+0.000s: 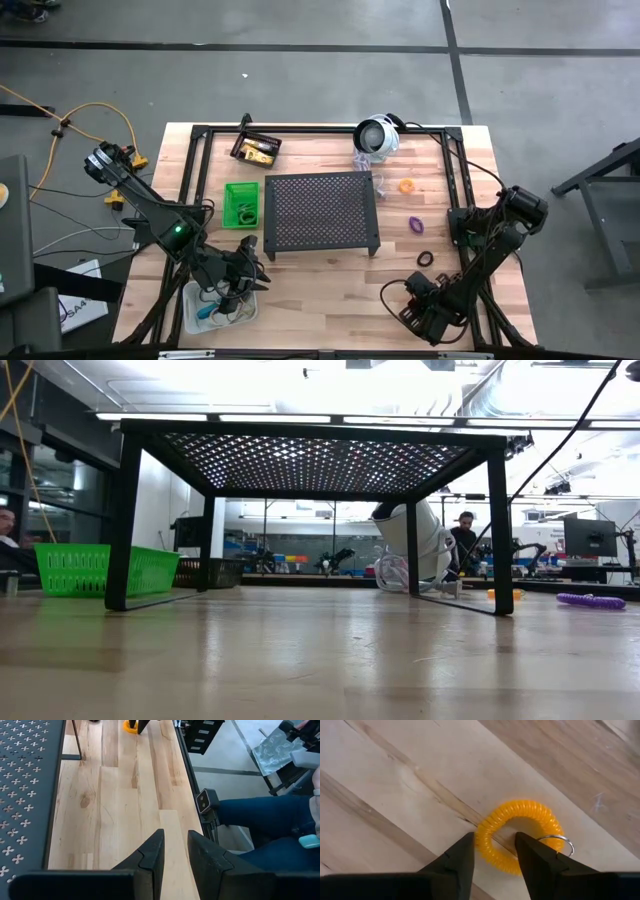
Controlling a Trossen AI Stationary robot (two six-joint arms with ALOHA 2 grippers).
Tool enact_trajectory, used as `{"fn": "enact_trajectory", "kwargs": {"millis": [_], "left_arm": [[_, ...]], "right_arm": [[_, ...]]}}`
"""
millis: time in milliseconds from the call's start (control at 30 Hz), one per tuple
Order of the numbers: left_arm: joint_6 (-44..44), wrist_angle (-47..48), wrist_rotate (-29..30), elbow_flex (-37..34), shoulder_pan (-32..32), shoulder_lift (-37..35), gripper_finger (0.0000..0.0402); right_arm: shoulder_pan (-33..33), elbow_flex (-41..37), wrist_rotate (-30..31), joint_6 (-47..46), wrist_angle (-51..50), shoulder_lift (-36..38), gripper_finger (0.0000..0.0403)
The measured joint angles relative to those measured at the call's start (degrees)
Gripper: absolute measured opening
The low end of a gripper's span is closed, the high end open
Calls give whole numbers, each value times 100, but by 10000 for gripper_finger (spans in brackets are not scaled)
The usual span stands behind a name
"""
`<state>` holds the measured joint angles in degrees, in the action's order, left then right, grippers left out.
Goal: Pick & Place Office Desk Supplies
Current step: Put the bottom yellow spring keychain into the green bin
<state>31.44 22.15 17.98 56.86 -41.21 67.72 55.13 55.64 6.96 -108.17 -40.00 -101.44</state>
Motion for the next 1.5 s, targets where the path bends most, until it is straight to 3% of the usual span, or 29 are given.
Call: {"fn": "enact_trajectory", "kwargs": {"millis": [467, 767, 1000, 1300, 1500], "left_arm": [[0, 0, 0, 0, 0, 0, 82], [0, 0, 0, 0, 1, -2, 82], [1, 0, 0, 0, 2, -2, 82], [0, -2, 0, 0, 0, -2, 82], [0, -2, 0, 0, 1, -2, 82]], "right_arm": [[2, -17, 4, 32, -44, -14, 34], [4, -35, 115, 41, -48, 128, 22], [-3, -34, 823, 462, -48, 903, 21], [-12, -31, 2354, 1437, -15, 2227, 21], [-15, -26, 2562, 1809, 135, 2406, 21]]}}
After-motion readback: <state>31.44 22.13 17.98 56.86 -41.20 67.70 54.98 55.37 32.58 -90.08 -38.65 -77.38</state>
